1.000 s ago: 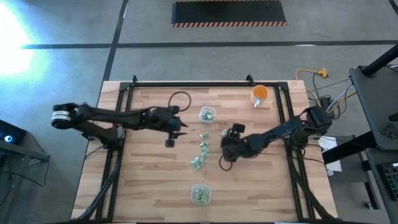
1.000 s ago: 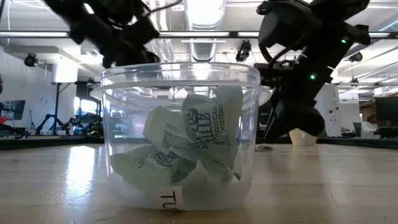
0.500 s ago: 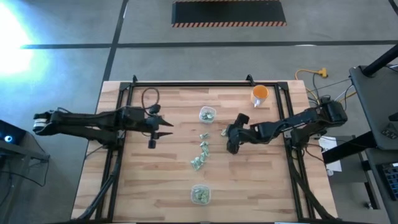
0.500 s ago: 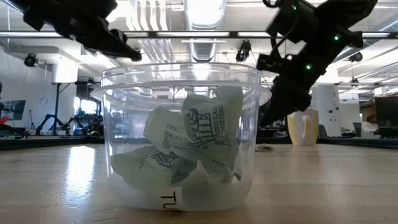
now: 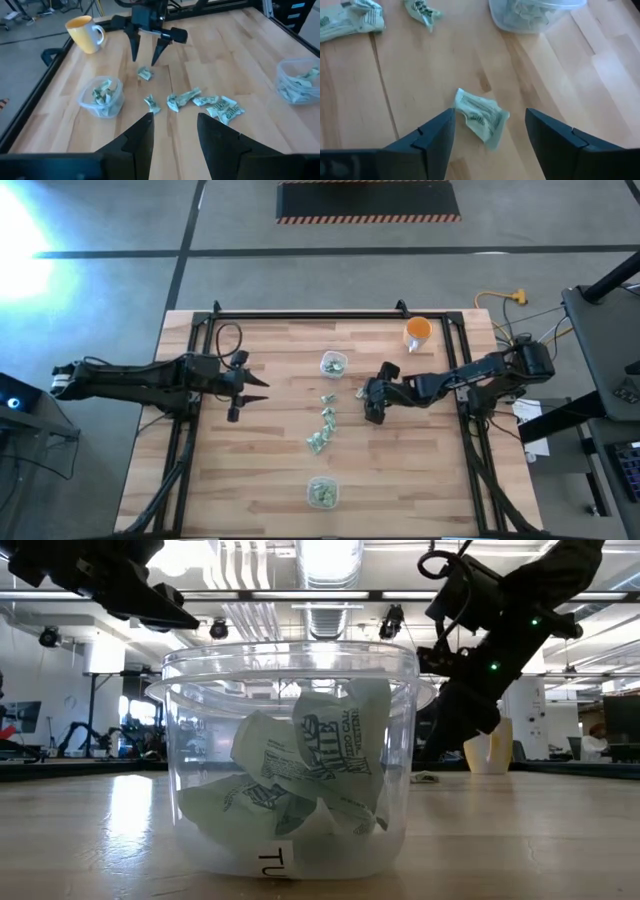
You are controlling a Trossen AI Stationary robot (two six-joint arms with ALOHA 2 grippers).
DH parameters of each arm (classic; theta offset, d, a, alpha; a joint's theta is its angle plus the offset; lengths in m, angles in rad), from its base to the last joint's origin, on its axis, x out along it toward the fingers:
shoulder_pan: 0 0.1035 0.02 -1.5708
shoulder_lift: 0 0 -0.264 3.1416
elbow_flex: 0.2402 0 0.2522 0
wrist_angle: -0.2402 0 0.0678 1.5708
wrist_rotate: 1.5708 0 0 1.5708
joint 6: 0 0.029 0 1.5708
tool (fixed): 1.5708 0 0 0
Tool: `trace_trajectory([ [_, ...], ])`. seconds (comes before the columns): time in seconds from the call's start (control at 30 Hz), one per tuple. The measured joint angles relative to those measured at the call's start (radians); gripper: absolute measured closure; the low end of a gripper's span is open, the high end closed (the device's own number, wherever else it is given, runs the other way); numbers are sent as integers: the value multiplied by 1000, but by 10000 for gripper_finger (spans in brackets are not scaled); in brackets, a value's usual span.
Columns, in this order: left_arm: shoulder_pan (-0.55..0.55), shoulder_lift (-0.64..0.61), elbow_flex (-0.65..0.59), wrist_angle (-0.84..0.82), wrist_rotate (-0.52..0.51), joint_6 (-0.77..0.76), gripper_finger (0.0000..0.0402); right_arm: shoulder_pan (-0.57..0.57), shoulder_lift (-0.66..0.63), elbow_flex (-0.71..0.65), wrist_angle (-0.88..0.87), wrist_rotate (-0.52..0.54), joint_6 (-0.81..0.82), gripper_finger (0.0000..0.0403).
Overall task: Pick and place items into bin
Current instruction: Put the stevia packet into the bottom transparent bin
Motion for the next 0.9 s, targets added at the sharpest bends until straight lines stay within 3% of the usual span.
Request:
trace_trajectory([
  [0.53, 1, 25, -3, 10, -1, 2, 267, -16, 54, -52, 160, -26, -90, 172],
  [0.9, 1, 28, -5, 14, -2, 2, 267, -57, 110, -51, 175, -91, -54, 174],
])
